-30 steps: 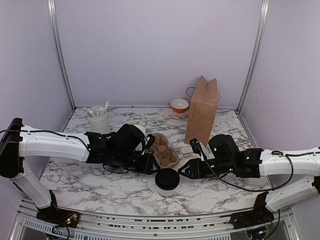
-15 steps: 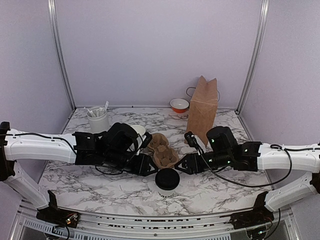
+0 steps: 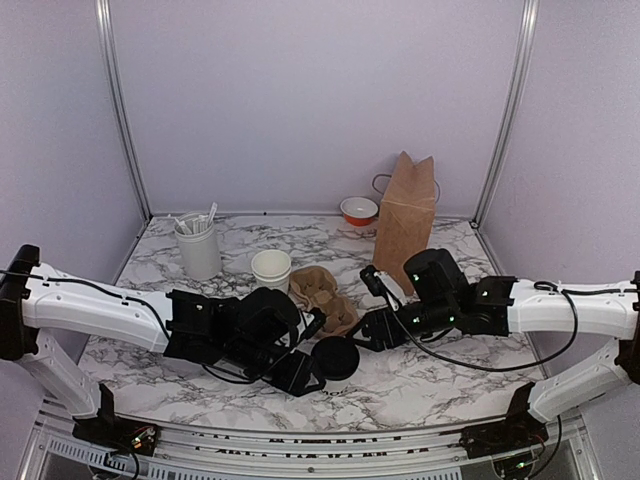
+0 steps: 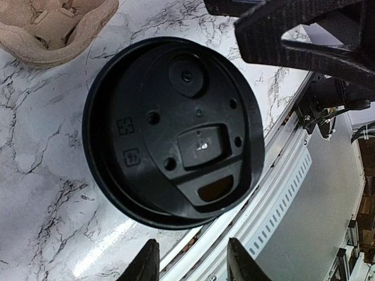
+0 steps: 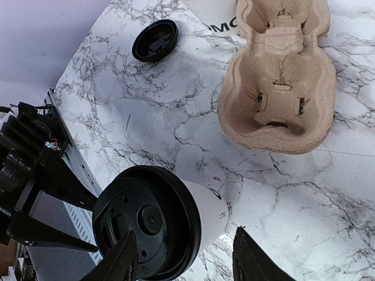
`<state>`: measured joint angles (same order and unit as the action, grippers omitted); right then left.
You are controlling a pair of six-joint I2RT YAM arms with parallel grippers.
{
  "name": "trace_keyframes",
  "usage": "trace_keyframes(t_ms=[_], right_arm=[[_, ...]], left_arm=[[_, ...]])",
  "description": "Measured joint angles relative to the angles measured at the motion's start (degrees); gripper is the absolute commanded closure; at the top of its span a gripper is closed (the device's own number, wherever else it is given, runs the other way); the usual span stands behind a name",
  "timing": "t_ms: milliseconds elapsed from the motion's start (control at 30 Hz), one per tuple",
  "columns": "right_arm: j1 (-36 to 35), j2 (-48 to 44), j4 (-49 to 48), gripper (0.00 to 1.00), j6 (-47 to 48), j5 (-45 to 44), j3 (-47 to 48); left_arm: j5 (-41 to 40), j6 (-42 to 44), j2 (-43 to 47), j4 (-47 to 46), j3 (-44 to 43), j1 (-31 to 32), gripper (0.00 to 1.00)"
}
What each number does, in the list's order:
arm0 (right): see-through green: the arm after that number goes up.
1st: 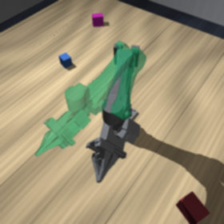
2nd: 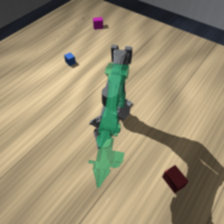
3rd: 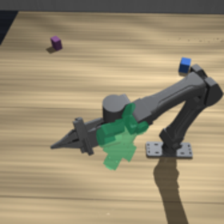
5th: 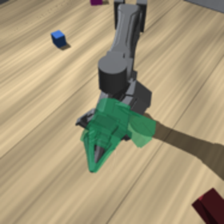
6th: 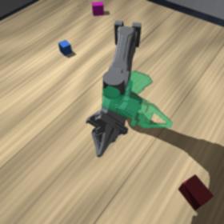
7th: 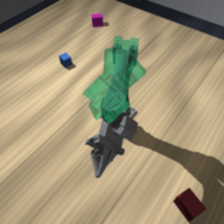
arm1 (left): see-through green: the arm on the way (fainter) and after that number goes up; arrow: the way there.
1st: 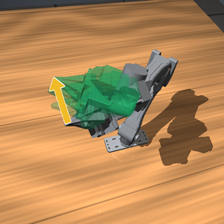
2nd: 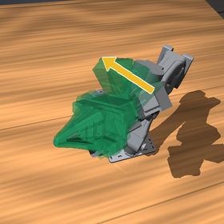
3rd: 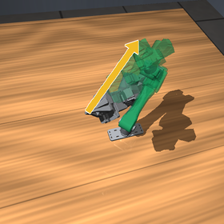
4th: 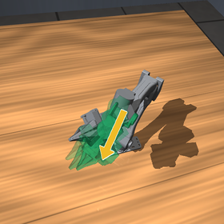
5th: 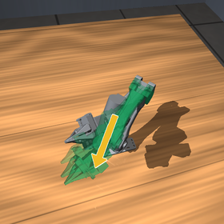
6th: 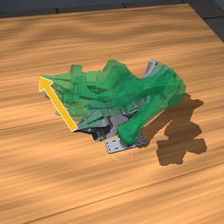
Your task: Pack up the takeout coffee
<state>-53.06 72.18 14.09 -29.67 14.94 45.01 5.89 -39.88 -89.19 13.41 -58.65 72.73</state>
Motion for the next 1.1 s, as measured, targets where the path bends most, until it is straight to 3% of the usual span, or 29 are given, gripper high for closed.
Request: trace_keyframes(t_ms=[500, 1100], right_arm=[[0.0, 0.3, 0.2, 0.47, -0.3, -1.2, 0.1], [-0.6, -1.2, -0.5, 0.47, -2.3, -1.4, -0.7]], left_arm=[[-3.7, -1.9, -3.4, 0.2, -1.3, -0.5, 0.59], [-4.4, -2.3, -3.4, -1.0, 1.0, -6.7, 0.59]])
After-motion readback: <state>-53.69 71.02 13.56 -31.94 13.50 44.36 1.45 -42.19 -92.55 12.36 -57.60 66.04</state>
